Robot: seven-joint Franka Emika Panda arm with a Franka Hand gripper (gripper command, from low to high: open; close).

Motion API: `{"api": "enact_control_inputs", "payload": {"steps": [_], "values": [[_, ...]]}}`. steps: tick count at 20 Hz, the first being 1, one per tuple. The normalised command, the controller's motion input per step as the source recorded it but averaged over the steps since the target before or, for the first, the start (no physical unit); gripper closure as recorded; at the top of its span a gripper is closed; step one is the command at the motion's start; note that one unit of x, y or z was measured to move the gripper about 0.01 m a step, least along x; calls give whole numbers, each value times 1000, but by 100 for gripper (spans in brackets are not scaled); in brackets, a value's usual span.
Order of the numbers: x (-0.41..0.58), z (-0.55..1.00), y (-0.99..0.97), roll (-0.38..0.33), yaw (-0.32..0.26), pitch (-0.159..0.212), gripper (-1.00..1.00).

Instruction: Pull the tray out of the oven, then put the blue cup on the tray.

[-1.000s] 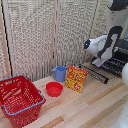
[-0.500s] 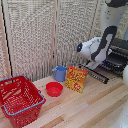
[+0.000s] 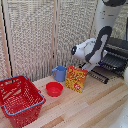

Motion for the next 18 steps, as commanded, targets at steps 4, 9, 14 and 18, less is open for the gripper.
{"api": "enact_control_inputs", "payload": {"steps": [4,9,14,18], "values": [[158,-122,514,-6,-12,17,-100],[51,-37,13,23,17,6,-100],[79,303,42,57,-8,-13,-100],[74,691,-1,140,-40,5,-100]]}}
